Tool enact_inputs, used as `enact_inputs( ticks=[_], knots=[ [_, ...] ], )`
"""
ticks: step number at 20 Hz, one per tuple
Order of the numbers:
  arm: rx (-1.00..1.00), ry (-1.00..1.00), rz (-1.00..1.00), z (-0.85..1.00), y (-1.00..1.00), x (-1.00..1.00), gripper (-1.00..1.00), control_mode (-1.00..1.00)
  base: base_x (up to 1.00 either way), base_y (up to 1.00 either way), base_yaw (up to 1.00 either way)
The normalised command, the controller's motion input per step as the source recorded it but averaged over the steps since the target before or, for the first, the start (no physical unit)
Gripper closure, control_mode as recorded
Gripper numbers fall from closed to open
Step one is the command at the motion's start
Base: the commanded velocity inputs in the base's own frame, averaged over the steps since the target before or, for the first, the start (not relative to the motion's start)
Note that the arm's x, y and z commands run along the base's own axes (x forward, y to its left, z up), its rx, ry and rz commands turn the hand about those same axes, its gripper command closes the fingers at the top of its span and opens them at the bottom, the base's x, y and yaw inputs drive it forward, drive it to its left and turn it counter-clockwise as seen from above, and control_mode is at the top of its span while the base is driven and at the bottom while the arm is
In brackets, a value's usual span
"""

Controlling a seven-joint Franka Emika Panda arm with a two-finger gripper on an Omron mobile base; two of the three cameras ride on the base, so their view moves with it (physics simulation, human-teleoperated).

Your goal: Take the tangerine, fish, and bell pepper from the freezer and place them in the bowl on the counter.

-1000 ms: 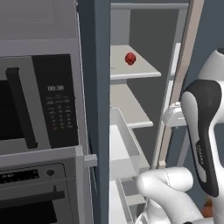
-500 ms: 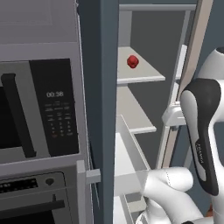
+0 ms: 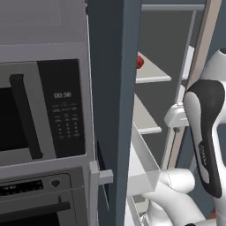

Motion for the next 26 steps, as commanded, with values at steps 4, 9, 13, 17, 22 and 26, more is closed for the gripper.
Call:
enact_inputs(
  ticks=[4,9,13,17,22,26],
  knots=[
    [0.0,0.0,0.0,0.0,0.0,0.0,-1.0,1.0,0.03,0.67,0.0],
    [0.0,0.0,0.0,0.0,0.0,0.0,-1.0,1.0,0.15,0.36,0.0],
    [0.0,0.0,0.0,0.0,0.0,0.0,-1.0,1.0,0.11,0.02,0.0],
    [0.0,0.0,0.0,0.08,0.0,0.27,-1.0,-1.0,0.03,0.0,0.0],
    [0.01,-0.16,0.02,0.4,0.07,0.36,-1.0,-1.0,0.0,0.0,0.0],
    [0.01,-0.22,0.11,0.32,0.2,0.43,-1.0,-1.0,0.0,0.0,0.0]
  ],
)
